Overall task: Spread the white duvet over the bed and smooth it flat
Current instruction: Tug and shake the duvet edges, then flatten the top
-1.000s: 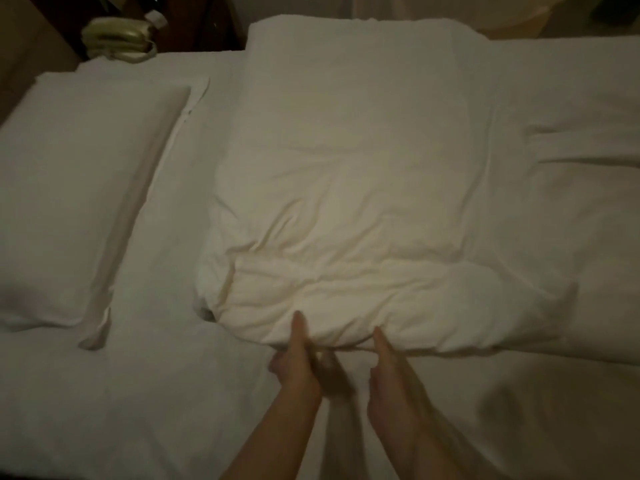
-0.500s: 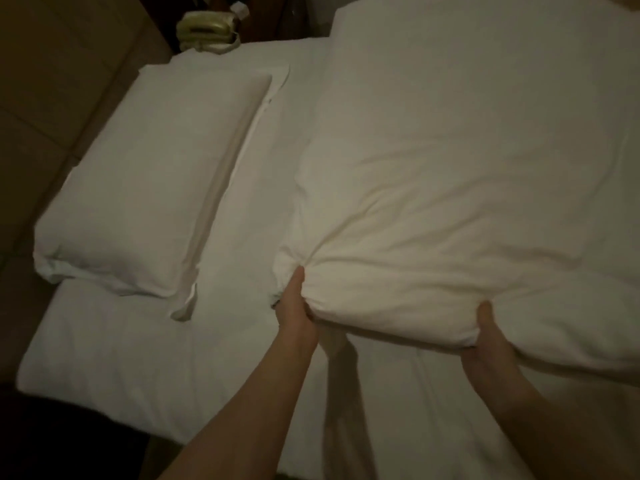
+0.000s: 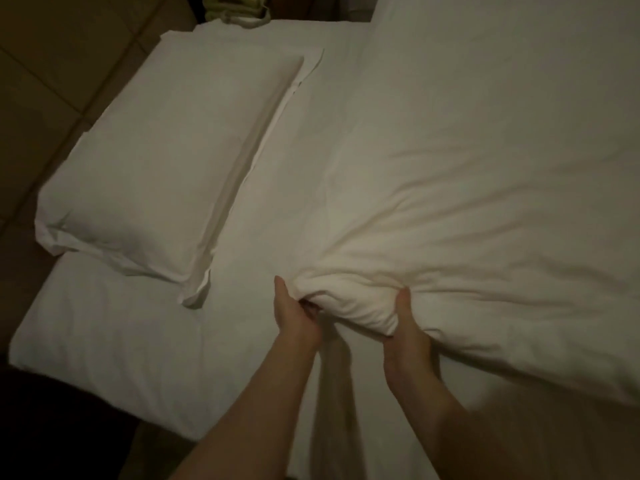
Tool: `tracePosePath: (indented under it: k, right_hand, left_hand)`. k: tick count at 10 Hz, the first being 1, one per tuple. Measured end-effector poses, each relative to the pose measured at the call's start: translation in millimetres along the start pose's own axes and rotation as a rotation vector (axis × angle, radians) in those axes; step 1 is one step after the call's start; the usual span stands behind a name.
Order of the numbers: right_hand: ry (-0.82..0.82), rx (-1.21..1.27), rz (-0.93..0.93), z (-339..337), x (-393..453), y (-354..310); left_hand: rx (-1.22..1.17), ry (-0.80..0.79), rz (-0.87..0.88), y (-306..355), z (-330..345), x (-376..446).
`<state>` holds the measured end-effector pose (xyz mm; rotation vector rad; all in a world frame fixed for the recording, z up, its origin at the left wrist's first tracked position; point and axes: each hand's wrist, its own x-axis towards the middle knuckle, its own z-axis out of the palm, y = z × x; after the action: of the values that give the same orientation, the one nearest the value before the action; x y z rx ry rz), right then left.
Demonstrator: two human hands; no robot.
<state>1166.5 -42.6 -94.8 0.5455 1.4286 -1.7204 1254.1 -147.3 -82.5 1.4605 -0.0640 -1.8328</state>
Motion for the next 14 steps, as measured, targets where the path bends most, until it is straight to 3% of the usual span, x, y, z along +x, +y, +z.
tracePosePath:
  k: [1,2,3,4,5,6,7,8,9,10,11,12,13,14]
  right_hand:
    - [-0.314,0.068,0.168,13.3,-12.7,19.7]
    - [-0.175,-0.225,-0.071,17.0,-13.2,25.5]
    - [-0.042,-0.342,-0.207,15.8,-1.3,21.9]
    - [-0.052,-0.33,-0.121,-5.2,17.8,28.6]
    - [-0.313,-0.161,-0.009,-13.1,-7.6,-3.9]
    - [-0.331,0.078,0.088,-49.8,-15.3,-33.0]
    - [-0.167,0.256,0.091,-93.6,-7.1,-62.8]
    - [-0.089,0.074,-0.032,-123.7,6.4,-97.7]
    - [0.035,-0.169,-0.134,-174.3,28.2,-138.5]
    - [0.103,-0.475,-0.248,-238.4,35.4,-167.8]
    - [0.01,-0.252,-0.19,-261.0,37.3,-157.0]
    - [-0.12,-0.311,-0.155,-235.7,31.4,-156.8]
    - [-0.022,-0.036,-0.132,-247.3,40.7,-192.4]
    - [0.157,-0.089,-0.171,-350.1,76.2,-230.3]
  left_hand:
    - [0.405,-0.232,0.075,-10.6,-0.5,-25.4]
    - [0.706,-0.196,0.386,1.2,-19.2,-10.7]
    - [0.63,0.006,0.499,16.1,-30.1,5.3]
    - [0.079,0.218,0.231,9.5,-40.4,12.4]
    - [0.057,0.071,0.064,-18.6,-30.8,-25.5]
    - [0.219,-0.083,-0.095,-76.2,-8.2,-86.1]
    - [0.239,-0.355,-0.326,-134.5,35.9,-128.1]
    - [0.238,-0.288,-0.399,-168.5,70.4,-105.9]
    - [0.338,-0.111,-0.229,-177.4,65.9,-78.3]
    - [0.319,-0.054,-0.105,-184.1,49.5,-84.9]
    - [0.207,-0.198,-0.227,-228.5,50.8,-107.0]
    - [0.386,-0.353,-0.31,-284.0,75.0,-135.3]
    - [0.379,-0.32,-0.214,-316.6,95.4,-144.5]
    - [0.338,-0.267,-0.096,-319.8,88.2,-142.5]
